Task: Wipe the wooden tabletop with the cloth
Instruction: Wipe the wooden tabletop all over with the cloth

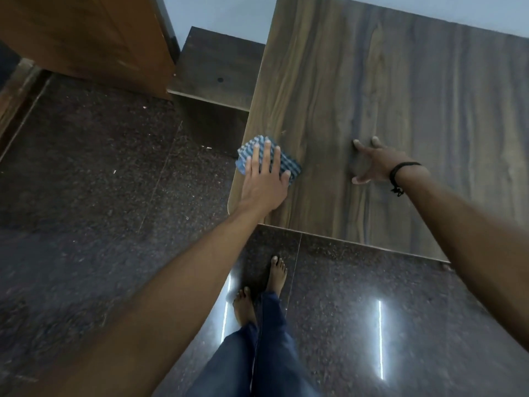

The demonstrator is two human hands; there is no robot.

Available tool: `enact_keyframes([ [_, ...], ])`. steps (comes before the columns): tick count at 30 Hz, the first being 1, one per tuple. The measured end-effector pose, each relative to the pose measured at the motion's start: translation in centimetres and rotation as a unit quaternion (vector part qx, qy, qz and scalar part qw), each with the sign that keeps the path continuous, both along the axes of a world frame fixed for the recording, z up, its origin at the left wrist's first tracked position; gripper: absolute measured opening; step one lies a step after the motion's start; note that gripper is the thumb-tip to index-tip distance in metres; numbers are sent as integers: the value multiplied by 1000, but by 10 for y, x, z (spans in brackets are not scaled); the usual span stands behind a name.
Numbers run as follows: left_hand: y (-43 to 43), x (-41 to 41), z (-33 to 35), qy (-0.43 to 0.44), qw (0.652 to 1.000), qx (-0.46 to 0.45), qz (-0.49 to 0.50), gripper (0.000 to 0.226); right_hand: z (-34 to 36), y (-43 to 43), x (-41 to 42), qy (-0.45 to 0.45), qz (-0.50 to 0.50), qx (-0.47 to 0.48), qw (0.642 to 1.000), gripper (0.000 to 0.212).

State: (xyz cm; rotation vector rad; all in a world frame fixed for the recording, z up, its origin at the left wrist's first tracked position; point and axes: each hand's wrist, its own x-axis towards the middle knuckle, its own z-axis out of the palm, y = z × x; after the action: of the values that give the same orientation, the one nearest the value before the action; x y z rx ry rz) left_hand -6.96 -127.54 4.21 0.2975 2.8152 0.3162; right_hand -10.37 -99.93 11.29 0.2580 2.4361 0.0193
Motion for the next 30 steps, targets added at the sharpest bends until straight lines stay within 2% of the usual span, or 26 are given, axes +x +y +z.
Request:
enact_keyframes([
  [4,-9,75,0,-12,1000,17,-19,65,-5,13,11,4,-27,8,1000,118],
  [9,-14,106,-5,-15,999,18,41,66,-13,50,36,29,-76,-13,997,115],
  [17,-10,53,-5,-29,992,25,121,68,-15,73,53,51,-102,-31,993,109],
  [24,0,114,-10,-13,999,17,28,70,-19,70,59,48,-112,-50,991,102],
  [30,18,27,-2,-40,996,14,74,68,-16,69,52,23,-102,-27,994,104],
])
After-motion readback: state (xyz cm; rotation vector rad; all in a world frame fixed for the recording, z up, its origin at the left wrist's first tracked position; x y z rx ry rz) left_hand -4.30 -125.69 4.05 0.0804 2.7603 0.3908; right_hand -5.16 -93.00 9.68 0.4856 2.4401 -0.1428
